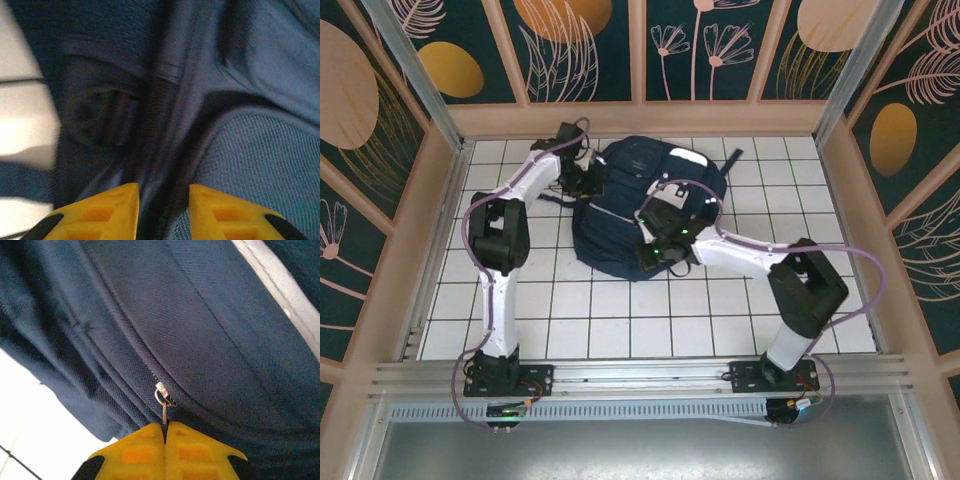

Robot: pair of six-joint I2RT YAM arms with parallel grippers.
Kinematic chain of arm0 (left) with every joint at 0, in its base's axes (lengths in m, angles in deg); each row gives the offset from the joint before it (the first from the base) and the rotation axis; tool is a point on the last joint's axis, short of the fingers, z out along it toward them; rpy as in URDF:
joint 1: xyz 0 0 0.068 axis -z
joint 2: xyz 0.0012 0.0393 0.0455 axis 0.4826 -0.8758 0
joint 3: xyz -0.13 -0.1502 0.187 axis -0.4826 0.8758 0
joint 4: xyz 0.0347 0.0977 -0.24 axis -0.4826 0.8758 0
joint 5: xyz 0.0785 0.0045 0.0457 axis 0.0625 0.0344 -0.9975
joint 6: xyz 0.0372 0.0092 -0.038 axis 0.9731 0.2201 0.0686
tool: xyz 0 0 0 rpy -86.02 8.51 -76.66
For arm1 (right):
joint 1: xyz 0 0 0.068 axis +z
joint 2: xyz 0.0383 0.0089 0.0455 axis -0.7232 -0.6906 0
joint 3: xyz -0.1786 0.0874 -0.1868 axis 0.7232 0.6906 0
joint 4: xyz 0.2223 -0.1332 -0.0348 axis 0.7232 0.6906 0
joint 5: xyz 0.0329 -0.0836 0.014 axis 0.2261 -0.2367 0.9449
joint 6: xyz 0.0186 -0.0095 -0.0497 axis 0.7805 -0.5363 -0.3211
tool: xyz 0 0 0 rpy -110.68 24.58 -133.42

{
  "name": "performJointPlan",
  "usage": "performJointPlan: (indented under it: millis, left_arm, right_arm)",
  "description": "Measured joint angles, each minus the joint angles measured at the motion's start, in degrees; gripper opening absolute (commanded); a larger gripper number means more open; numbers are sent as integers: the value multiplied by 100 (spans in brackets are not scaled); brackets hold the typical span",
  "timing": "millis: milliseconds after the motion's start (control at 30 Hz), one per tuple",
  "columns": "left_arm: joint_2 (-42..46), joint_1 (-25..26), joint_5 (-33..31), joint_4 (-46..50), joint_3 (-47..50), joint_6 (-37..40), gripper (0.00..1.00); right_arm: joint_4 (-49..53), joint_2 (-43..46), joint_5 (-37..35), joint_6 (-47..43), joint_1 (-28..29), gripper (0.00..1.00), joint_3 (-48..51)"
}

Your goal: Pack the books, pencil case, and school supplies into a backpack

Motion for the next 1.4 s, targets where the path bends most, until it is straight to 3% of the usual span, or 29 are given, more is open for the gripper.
performJointPlan:
  millis: [133,267,433,633,867,967,1067,1400]
  left_arm:
    - [483,-116,-393,-28,511,-101,38]
    - [1768,-129,-531,-70,2277,-463,40]
    - [3038,-114,-188,-444,3906,-1189,42]
    - [3141,-114,376,-1095,4183,-1794,42]
    - [3252,-109,597,-2006,4830,-2465,41]
    - [3268,-107,623,-2435,5348,-2699,32]
    - [3268,-109,658,-2612,5469,-2811,0]
    - [3180,-79,533,-2057,5001,-2367,0]
  right_arm:
    - [-83,-492,306,127,262,0,-452]
    - [-201,-758,492,275,372,0,-680]
    - [-380,-894,629,372,439,0,-835]
    - [-509,-1049,654,450,603,0,-1056]
    - [-664,-1049,645,586,765,0,-1058]
    - [-678,-1049,643,638,809,0,-1058]
    - [-636,-1051,595,634,835,0,-1058]
    - [-273,-511,-254,160,890,0,-361]
